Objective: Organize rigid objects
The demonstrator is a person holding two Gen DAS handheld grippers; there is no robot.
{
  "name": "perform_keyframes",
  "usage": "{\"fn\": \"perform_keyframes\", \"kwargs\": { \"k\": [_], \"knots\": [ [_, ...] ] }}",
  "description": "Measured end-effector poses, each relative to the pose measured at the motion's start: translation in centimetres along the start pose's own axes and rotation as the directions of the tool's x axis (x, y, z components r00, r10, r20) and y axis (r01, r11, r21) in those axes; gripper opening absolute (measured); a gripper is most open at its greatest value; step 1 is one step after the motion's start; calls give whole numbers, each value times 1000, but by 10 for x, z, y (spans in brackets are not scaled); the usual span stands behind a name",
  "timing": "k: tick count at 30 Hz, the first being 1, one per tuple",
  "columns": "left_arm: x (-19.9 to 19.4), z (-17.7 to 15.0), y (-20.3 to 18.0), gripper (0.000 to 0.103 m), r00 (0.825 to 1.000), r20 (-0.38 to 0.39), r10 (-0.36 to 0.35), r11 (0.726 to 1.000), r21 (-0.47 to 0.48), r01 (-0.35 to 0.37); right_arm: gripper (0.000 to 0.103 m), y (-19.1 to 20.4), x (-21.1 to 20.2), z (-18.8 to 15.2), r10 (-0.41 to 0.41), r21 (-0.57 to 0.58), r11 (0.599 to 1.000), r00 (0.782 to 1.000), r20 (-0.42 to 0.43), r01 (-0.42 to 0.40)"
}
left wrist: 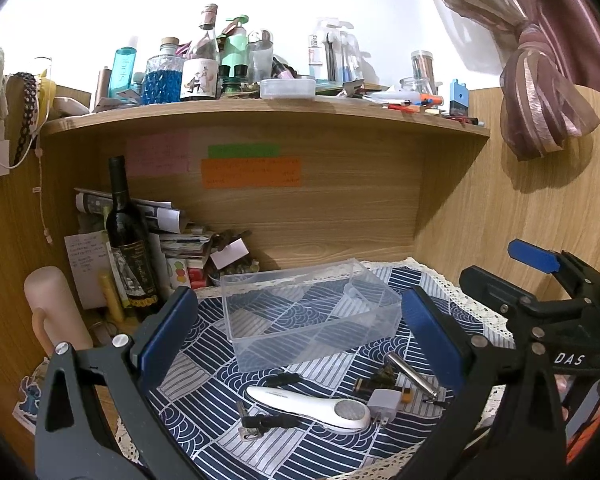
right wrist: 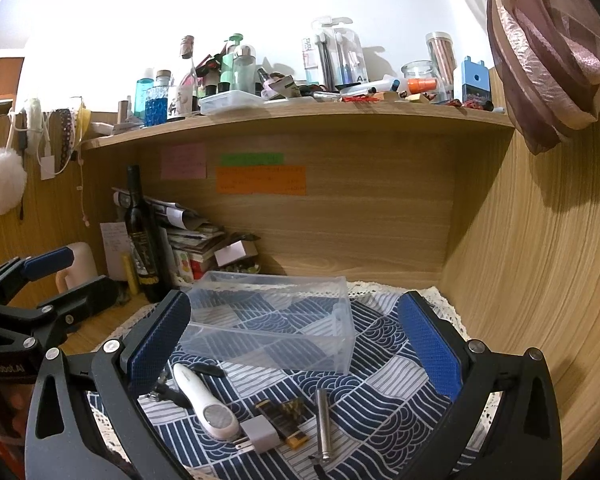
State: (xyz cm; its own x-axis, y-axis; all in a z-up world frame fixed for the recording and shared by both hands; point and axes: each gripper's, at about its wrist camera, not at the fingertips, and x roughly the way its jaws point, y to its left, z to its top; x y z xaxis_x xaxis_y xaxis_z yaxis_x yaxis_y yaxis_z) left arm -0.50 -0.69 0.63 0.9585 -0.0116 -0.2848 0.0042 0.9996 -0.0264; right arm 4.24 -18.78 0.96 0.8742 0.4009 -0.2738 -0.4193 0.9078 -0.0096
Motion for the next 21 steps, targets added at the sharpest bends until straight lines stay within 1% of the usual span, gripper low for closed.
{"fn": "perform_keyframes", "kwargs": {
  "k": [21],
  "knots": [
    [1, 2, -5, 103, 1000, 1, -12, 1000, 2, 12, 103, 3, -1, 0, 10, 0, 1000, 1000, 6, -10]
  ]
}}
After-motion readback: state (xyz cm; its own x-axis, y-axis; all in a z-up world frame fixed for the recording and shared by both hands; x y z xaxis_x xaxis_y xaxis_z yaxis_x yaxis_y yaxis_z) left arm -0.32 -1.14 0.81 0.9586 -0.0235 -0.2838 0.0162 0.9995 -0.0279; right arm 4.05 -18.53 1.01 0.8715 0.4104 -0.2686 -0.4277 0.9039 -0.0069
